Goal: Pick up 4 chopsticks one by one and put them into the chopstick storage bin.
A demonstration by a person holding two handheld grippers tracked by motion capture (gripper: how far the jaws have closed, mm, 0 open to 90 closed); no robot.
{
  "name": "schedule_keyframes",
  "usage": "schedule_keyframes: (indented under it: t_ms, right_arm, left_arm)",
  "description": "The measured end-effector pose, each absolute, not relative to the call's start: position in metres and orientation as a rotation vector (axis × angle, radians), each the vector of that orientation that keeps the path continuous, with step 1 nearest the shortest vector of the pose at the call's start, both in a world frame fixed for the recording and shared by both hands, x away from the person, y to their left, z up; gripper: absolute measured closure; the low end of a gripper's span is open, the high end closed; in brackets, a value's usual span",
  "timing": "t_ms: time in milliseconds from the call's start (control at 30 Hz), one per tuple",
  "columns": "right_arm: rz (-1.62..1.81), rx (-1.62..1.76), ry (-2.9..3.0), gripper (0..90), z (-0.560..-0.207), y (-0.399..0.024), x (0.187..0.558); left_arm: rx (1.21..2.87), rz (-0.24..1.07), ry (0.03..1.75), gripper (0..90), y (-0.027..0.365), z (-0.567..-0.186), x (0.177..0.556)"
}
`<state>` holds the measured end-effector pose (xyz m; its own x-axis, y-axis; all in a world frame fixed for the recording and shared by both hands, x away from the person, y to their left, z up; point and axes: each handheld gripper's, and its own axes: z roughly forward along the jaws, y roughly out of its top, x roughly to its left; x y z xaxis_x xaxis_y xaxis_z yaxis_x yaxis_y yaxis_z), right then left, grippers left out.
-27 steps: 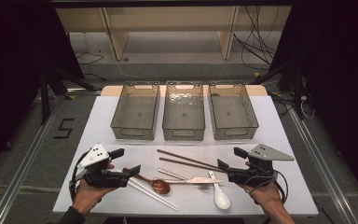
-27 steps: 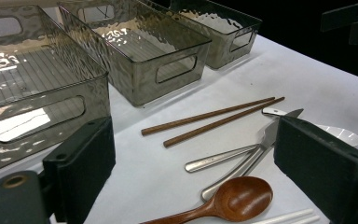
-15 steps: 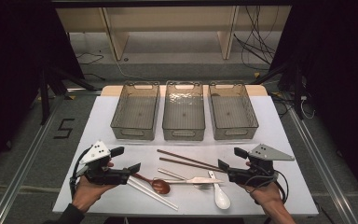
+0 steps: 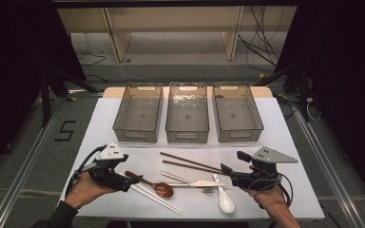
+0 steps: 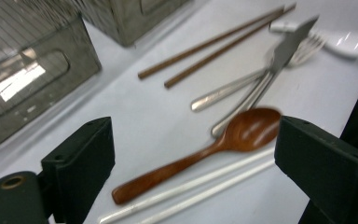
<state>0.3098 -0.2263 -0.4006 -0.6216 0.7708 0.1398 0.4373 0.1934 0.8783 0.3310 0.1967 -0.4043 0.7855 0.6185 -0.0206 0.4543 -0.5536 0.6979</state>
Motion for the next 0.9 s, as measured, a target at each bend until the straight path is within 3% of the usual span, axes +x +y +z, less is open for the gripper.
schedule_keyframes:
  t_ms: [633, 900]
  right_arm:
    - [1.386, 1.145, 2.167, 24.5, -0.402, -0.225, 0.311]
    - [1.382, 1.152, 2.171, 24.5, -0.403, -0.225, 0.312]
  left_arm:
    - [2.633, 0.210, 0.466, 16.6, 0.177, -0.433, 0.329]
    - [2.726, 0.166, 0.408, 28.5, 0.175, -0.448, 0.330]
